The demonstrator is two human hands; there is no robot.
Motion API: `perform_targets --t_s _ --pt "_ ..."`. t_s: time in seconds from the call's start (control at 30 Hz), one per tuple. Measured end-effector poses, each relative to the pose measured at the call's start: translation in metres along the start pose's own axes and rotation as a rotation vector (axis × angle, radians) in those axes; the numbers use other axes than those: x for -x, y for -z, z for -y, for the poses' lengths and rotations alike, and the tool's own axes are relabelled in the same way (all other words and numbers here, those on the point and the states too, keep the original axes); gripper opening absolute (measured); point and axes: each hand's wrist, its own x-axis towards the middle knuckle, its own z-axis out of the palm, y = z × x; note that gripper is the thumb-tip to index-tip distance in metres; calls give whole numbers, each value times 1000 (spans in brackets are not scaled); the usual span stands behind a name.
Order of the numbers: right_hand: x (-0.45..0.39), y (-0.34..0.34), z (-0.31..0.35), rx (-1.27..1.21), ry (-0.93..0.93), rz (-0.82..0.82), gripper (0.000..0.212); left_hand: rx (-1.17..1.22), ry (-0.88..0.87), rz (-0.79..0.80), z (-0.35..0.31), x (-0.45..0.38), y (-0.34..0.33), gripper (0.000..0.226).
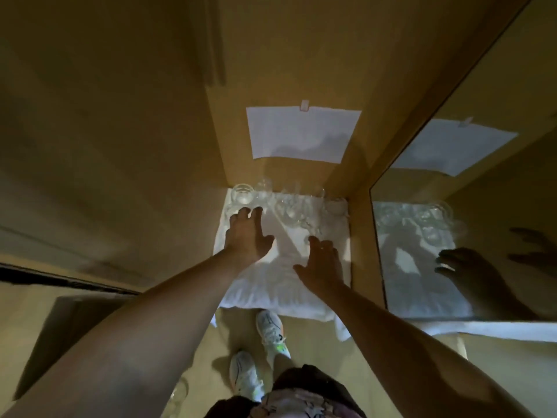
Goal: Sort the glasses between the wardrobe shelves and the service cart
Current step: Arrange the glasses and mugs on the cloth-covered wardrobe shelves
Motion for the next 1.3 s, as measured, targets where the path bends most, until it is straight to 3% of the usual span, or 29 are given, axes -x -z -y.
perform_targets --t_s 0.4,0.73,0.87,1.1,1.2,1.3 --pt "-91 -65 -17 -214 -247 118 71 125 47 121 -4 -78 -77 78" --pt "-165 -123 -46 -331 -424 64 68 234 105 147 5 -145 -155 80" --pt "-188 -143 -57 -518 -600 -37 69 325 179 115 11 -171 -181 89" --pt "-221 -159 -74 -1104 -911 -93 71 368 169 66 12 -212 -205 106" --pt "-234 -165 -84 -1258 -932 -151 57 310 124 96 14 -231 -214 114" --pt "-239 -168 -92 -1492 -922 -97 37 290 63 126 15 -240 -227 114"
